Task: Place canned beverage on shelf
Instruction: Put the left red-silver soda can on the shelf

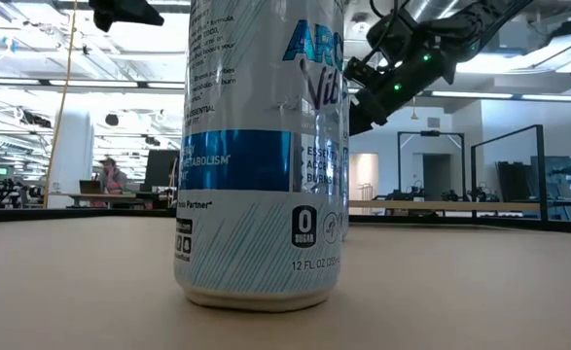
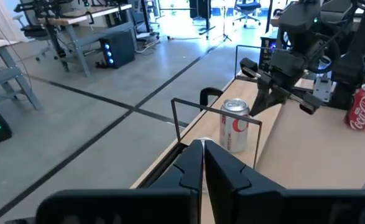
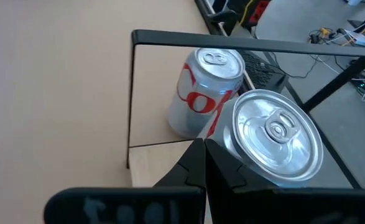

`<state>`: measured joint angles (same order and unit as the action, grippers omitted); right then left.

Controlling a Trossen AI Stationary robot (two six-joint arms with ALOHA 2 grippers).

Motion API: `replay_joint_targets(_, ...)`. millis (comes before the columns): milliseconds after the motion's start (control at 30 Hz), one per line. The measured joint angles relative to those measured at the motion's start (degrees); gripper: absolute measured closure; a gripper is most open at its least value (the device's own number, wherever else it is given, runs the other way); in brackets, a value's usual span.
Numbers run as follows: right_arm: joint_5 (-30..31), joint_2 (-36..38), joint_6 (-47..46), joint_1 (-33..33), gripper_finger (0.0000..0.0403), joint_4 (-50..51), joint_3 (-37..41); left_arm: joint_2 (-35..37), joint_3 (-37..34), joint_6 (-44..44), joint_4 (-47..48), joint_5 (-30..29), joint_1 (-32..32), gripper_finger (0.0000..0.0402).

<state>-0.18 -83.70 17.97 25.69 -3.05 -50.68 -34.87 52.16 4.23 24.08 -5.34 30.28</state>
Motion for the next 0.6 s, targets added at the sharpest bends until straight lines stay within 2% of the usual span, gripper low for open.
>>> replay_joint_targets(300,0.10,-0.02,-2.38,1.12,0.0381,-3.27,0.02,0.00,0.00,-0.49,0.97,0.00,-0.01,0.0401)
replay_joint_targets(600,0.06,-0.11,-2.98,-1.30,0.0381,-3.22,0.04,0.00,0.00,-0.86,1.05,0.00,-0.02,0.0401)
